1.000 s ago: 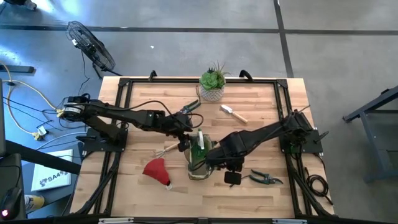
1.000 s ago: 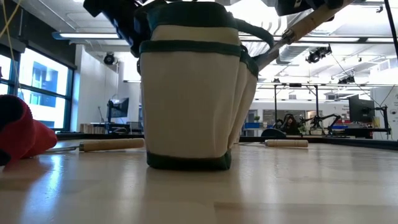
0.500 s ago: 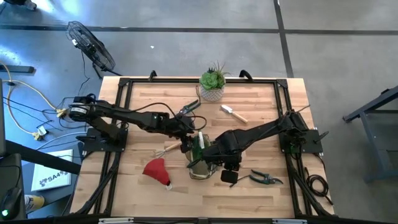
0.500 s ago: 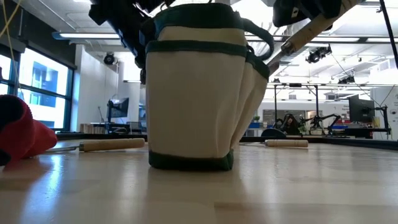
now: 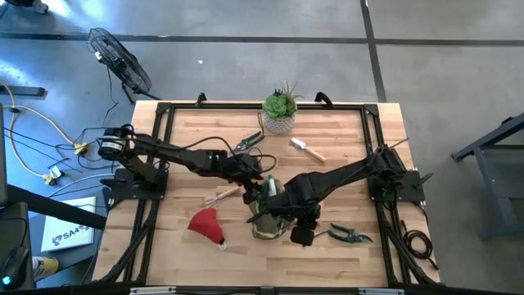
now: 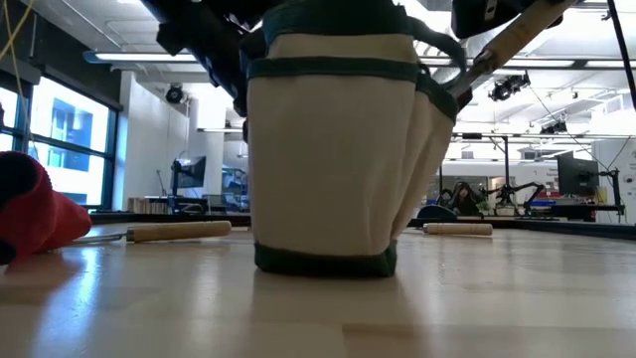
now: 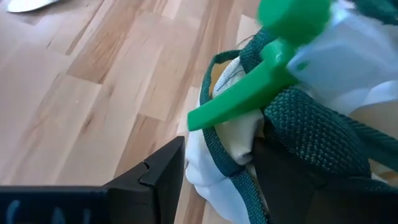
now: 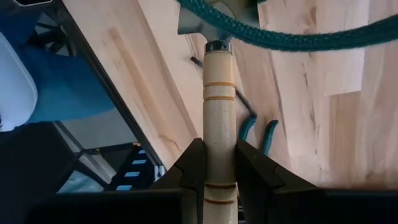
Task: Pick & Place Garden tools in Gardening bag
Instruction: Put the right brown trowel into the gardening bag
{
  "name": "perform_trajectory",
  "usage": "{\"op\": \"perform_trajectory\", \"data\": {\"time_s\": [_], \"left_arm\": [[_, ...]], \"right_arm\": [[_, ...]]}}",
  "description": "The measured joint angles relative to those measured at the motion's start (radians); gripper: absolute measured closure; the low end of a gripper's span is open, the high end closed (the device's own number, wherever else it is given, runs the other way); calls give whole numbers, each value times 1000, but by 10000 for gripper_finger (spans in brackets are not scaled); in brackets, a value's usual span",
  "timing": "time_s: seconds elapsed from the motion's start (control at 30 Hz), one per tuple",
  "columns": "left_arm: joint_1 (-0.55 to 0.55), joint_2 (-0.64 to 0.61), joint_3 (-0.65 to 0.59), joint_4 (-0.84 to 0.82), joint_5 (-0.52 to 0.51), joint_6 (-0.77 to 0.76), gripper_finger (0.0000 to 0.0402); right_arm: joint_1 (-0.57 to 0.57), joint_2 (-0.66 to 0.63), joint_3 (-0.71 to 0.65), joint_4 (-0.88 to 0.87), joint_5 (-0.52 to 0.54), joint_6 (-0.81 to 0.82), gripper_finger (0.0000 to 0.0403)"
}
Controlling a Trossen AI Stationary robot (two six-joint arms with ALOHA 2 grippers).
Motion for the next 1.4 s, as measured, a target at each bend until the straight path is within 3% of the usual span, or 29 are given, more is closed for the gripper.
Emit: {"op": "perform_trajectory", "data": {"time_s": [0.63, 1.17, 1.4], "left_arm": [[0, 0, 0, -1, 14, 19, 220], [0, 0, -1, 134, -25, 38, 220], [0, -6, -1, -9, -5, 57, 220]], "right_arm": [[-51, 5, -1, 0, 1, -2, 350], [-64, 5, -1, 6, 10, -21, 348], [-59, 5, -1, 2, 13, -20, 348]]}}
